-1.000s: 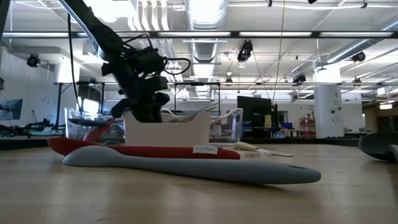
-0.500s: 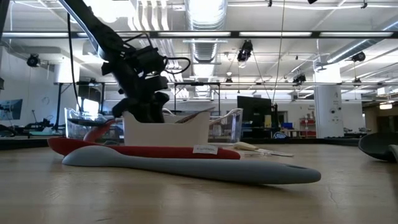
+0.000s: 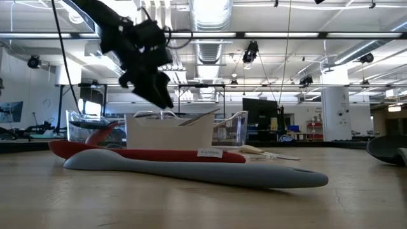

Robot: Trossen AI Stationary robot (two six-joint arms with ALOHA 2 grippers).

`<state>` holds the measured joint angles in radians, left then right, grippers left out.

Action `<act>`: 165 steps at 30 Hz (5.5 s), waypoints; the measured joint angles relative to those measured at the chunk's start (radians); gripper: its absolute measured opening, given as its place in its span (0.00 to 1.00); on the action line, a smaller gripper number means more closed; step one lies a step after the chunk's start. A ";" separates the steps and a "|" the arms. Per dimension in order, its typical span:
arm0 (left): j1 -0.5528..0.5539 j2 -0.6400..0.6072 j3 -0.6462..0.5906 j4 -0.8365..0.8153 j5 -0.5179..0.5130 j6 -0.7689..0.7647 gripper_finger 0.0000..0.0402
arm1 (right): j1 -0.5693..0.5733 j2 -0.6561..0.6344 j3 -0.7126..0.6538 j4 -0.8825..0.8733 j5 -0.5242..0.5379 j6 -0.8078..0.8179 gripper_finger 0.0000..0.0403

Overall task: Pick & Place Kitchen Items
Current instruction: Put the red slotted serving spoon into the left transparent bin

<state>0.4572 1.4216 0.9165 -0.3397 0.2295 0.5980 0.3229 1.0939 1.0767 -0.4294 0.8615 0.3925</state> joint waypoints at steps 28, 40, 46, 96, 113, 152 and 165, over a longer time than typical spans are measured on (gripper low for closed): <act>-0.396 -0.119 -0.059 0.111 0.299 -0.213 0.63 | 0.000 0.001 0.000 -0.009 -0.107 -0.003 0.32; -0.527 -0.009 -0.109 0.109 0.057 -0.274 0.63 | 0.000 0.001 0.000 -0.009 -0.106 -0.034 0.29; -0.537 0.066 -0.112 0.122 0.055 -0.320 0.63 | 0.000 0.001 0.000 -0.008 -0.103 -0.055 0.26; -0.613 0.205 -0.090 0.133 -0.062 -0.435 0.12 | 0.000 0.002 0.000 -0.002 -0.102 -0.056 0.19; -0.603 -0.243 -0.055 -0.021 -0.313 -0.289 0.12 | 0.000 0.002 0.000 -0.007 -0.102 -0.056 0.18; 0.358 -0.288 -0.180 0.321 -0.025 -0.212 0.12 | 0.000 0.002 0.000 -0.007 -0.102 -0.078 0.21; 0.502 -0.229 -0.279 0.348 -0.062 -0.227 0.12 | 0.000 0.002 0.000 -0.007 -0.102 -0.090 0.16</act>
<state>0.9589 1.1925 0.6376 0.0079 0.1678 0.3708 0.3225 1.0958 1.0771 -0.4366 0.7597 0.3027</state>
